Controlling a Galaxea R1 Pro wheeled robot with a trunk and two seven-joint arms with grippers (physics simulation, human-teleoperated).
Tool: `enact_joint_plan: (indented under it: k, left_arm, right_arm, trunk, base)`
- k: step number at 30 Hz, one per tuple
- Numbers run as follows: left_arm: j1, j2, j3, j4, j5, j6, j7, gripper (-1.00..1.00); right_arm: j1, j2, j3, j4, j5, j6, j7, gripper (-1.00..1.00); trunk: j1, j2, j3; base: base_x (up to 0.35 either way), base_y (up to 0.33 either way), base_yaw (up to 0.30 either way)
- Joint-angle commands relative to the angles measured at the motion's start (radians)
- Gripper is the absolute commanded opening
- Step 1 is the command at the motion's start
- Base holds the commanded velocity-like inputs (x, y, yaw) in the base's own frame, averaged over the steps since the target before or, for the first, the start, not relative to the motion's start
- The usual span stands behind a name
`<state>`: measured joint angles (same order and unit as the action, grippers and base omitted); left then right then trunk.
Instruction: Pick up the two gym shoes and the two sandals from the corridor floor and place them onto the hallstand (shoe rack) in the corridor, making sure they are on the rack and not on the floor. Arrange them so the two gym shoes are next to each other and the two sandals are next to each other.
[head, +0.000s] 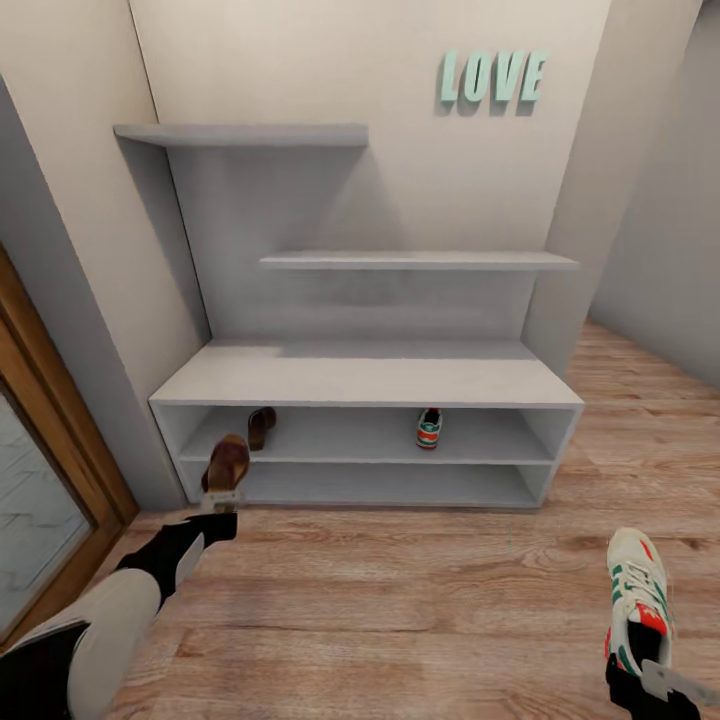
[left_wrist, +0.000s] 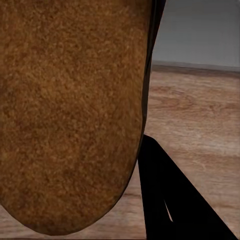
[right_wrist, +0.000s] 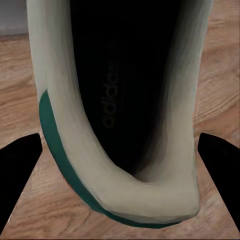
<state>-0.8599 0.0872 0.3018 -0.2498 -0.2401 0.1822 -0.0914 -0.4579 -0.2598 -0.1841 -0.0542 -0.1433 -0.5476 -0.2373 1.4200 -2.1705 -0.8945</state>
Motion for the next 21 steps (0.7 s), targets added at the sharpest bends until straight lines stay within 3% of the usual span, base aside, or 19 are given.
enact_joint_plan:
  k: [1, 2, 3, 4, 12, 21]
  left_arm:
    - [0.001, 0.0, 0.008, -0.003, -0.013, 0.005, -0.009, -1.0]
    - [0.003, 0.0, 0.007, -0.003, -0.014, 0.005, -0.009, -1.0]
    - [0.007, 0.001, 0.005, -0.003, -0.015, 0.004, -0.012, -1.0]
    - [0.007, 0.0, 0.005, -0.003, -0.016, 0.005, -0.015, -1.0]
    - [0.007, -0.004, -0.052, 0.0, -0.042, 0.011, -0.02, -1.0]
    - [0.015, -0.005, -0.05, 0.001, -0.033, -0.002, -0.02, -1.0]
  right_arm:
    - [-0.001, 0.005, 0.0, 0.001, -0.01, -0.005, 0.003, -1.0]
    - [-0.001, 0.019, -0.001, 0.001, -0.009, -0.006, 0.003, -1.0]
    - [-0.001, 0.07, -0.002, 0.001, -0.005, -0.008, 0.003, -1.0]
    - [-0.001, 0.075, -0.002, 0.001, -0.005, -0.009, 0.003, -1.0]
    - [-0.001, 0.075, -0.002, 0.002, -0.004, -0.009, 0.003, -1.0]
    - [-0.001, 0.08, -0.002, 0.007, -0.004, -0.009, 0.0, -1.0]
  trunk:
    - [0.0, 0.0, -0.001]
    - [0.0, 0.0, -0.001]
    - [0.0, 0.0, -0.001]
    - [0.0, 0.0, -0.001]
    - [0.0, 0.0, -0.001]
    - [0.0, 0.0, -0.001]
  base:
    - [0.0, 0.0, 0.0]
    - [0.0, 0.0, 0.0]
    - [0.047, 0.0, 0.0]
    - [0.139, 0.0, 0.0]
    - [0.274, -0.064, 0.0]
    - [0.032, -0.015, 0.0]
